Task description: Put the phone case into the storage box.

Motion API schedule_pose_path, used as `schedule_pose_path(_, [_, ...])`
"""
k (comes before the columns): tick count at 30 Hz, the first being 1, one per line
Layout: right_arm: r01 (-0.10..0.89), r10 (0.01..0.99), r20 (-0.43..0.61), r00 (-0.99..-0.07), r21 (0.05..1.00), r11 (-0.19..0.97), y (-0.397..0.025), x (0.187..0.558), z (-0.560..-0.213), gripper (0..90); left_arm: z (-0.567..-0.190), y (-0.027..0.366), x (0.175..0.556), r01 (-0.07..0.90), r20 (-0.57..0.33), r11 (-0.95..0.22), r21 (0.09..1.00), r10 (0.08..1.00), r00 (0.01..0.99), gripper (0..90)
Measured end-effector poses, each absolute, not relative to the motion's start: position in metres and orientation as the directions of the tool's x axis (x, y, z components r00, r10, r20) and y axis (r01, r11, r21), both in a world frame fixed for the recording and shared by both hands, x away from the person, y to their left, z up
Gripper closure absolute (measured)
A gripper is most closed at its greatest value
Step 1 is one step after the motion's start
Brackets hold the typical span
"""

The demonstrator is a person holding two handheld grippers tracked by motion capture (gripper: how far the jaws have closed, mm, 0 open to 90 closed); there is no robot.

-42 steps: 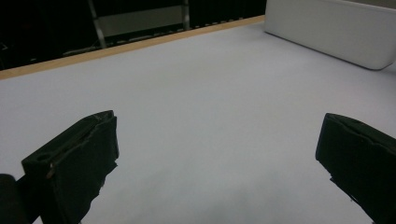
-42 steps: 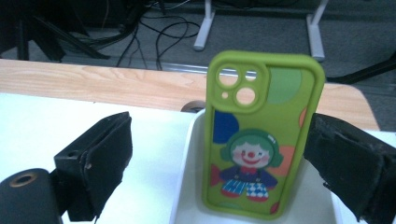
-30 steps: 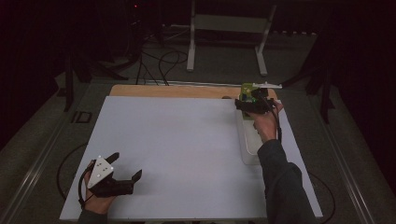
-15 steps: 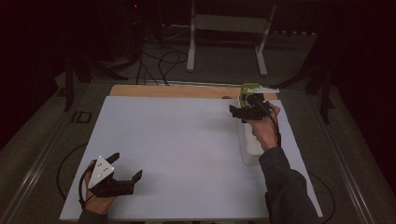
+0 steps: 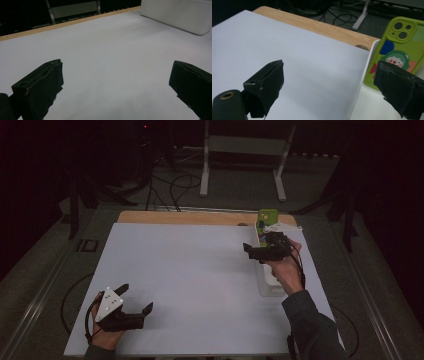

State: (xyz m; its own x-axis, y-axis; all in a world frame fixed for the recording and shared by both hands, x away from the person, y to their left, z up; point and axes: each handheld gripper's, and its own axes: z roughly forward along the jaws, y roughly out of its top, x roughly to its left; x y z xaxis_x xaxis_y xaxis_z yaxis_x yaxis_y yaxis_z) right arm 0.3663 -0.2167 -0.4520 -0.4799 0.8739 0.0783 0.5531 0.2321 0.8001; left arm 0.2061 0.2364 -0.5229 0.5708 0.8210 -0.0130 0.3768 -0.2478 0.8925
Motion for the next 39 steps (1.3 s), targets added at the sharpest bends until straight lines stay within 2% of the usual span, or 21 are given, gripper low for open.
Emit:
schedule_pose_path(11, [0.511, 0.841, 0.102, -0.531, 0.831, 0.222, -0.217, 0.338, -0.451, 9.2, -0.523, 0.236, 0.206, 0.378, -0.015, -0.246, 0.892, 0.821, 0.571, 0.0])
schedule_pose_path(13, [0.483, 0.828, 0.102, -0.552, 0.848, 0.217, -0.219, 0.320, -0.450, 9.2, -0.523, 0.236, 0.206, 0.379, -0.016, -0.246, 0.892, 0.821, 0.571, 0.0])
schedule_pose_path(23, [0.436, 0.810, 0.055, -0.583, 0.863, 0.255, -0.217, 0.284, -0.462, 9.2, -0.524, 0.235, 0.206, 0.380, -0.016, -0.251, 0.890, 0.817, 0.576, 0.0])
schedule_pose_path(34, [0.424, 0.794, 0.085, -0.602, 0.877, 0.227, -0.219, 0.260, -0.475, 8.9, -0.524, 0.236, 0.207, 0.381, -0.018, -0.250, 0.890, 0.817, 0.576, 0.0])
schedule_pose_path(39, [0.384, 0.777, 0.107, -0.621, 0.905, 0.183, -0.224, 0.246, -0.485, 9.0, -0.524, 0.238, 0.206, 0.380, -0.022, -0.241, 0.893, 0.820, 0.572, 0.0])
